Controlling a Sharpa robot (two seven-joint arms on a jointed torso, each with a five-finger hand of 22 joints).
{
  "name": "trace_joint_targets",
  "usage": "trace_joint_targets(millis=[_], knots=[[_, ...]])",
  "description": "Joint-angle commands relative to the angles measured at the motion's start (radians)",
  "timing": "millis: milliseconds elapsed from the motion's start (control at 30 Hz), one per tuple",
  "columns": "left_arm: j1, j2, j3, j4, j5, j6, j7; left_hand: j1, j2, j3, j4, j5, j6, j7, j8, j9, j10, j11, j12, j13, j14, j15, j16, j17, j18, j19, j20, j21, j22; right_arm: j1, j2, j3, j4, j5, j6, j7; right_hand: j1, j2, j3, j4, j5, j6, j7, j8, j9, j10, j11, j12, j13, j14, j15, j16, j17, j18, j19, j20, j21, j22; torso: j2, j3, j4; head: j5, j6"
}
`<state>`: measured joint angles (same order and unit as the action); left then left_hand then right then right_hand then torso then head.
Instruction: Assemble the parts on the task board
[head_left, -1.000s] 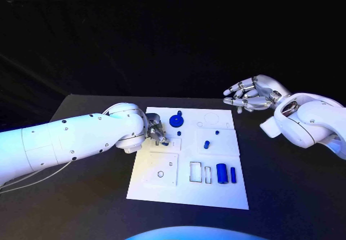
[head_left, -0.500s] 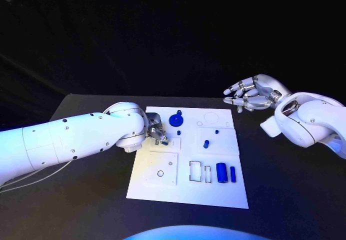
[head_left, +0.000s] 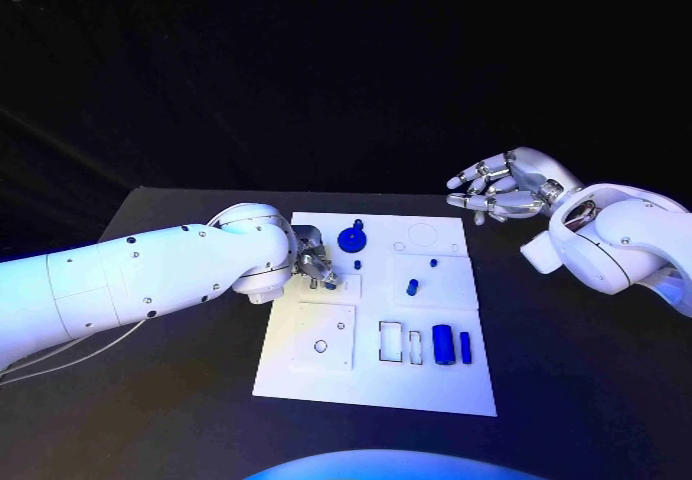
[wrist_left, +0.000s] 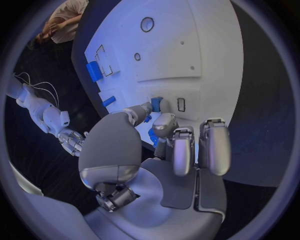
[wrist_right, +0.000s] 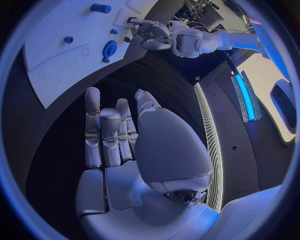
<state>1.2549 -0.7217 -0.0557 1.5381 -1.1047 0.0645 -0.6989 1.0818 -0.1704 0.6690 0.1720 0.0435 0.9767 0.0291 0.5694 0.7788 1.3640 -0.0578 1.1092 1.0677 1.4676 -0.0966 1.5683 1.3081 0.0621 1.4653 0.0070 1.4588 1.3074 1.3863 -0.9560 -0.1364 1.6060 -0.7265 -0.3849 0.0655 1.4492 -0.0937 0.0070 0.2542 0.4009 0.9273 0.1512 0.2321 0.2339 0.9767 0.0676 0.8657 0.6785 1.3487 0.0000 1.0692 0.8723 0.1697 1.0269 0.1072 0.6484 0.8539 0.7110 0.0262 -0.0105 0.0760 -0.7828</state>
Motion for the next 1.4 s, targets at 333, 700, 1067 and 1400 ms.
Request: trace_joint_targets(millis=[333,700,1067,1400], knots=[[0.0,0.008,0.0,-0.008,0.003,0.029,-0.033,-0.03,0.001,-0.063,0.028,0.005,0.031,-0.017,-0.002,0.001,0.003,0.004,0.014,0.008,0.103,-0.01,0.002,0.263,-0.018,0.018,-0.008,0.009,0.053,-0.001,-0.001,0.0,0.004,-0.012,0.008,0.004,-0.009,0.004,0.001,0.007,0.007,-0.007,0.0,0.005,0.001,-0.001,0.001,-0.005,-0.002,-0.005,0.0,-0.007,0.0,0.013,0.003,0.004,-0.006,-0.002,-0.001,0.0003,-0.001,-0.002,-0.002],[0.0,0.01,0.0,-0.014,0.003,0.024,-0.033,-0.033,0.007,-0.087,0.04,0.005,0.032,-0.017,-0.005,0.002,0.003,0.004,0.017,0.009,0.103,-0.01,0.002,0.263,-0.018,0.018,-0.008,0.01,0.054,-0.001,-0.002,0.0,0.005,-0.012,0.006,0.003,-0.009,0.004,0.001,0.007,0.007,-0.007,0.0,0.006,0.001,-0.002,0.001,-0.005,-0.002,-0.006,0.0,-0.008,-0.001,0.013,0.003,0.004,-0.006,-0.002,0.0,0.0,0.0004,-0.004,0.0],[0.0,0.005,0.001,-0.015,0.001,0.03,-0.033,-0.061,-0.006,-0.204,0.089,0.005,0.044,-0.016,-0.01,0.005,0.007,0.005,0.029,0.019,0.103,-0.009,0.002,0.263,-0.019,0.02,-0.007,0.012,0.06,-0.001,-0.005,0.0,0.007,-0.013,0.005,0.004,-0.01,0.003,0.0,0.008,0.007,-0.007,0.0,0.006,0.001,-0.002,0.002,-0.005,-0.003,-0.006,0.0,-0.009,-0.003,0.012,0.003,0.004,-0.007,-0.003,0.0,-0.0005,0.0002,-0.004,-0.002],[0.0,0.003,0.003,-0.011,0.007,0.02,-0.033,-0.049,0.012,-0.325,0.117,0.005,0.048,-0.017,-0.019,0.007,0.007,0.004,0.034,0.023,0.103,-0.01,0.002,0.263,-0.019,0.021,-0.007,0.012,0.062,-0.001,-0.005,0.0,0.006,-0.014,0.004,0.004,-0.011,0.002,-0.001,0.009,0.007,-0.008,0.0,0.006,0.002,-0.002,0.002,-0.004,-0.003,-0.006,0.0,-0.011,-0.003,0.012,0.003,0.004,-0.009,-0.004,0.0,-0.0005,-0.0003,-0.003,-0.002]])
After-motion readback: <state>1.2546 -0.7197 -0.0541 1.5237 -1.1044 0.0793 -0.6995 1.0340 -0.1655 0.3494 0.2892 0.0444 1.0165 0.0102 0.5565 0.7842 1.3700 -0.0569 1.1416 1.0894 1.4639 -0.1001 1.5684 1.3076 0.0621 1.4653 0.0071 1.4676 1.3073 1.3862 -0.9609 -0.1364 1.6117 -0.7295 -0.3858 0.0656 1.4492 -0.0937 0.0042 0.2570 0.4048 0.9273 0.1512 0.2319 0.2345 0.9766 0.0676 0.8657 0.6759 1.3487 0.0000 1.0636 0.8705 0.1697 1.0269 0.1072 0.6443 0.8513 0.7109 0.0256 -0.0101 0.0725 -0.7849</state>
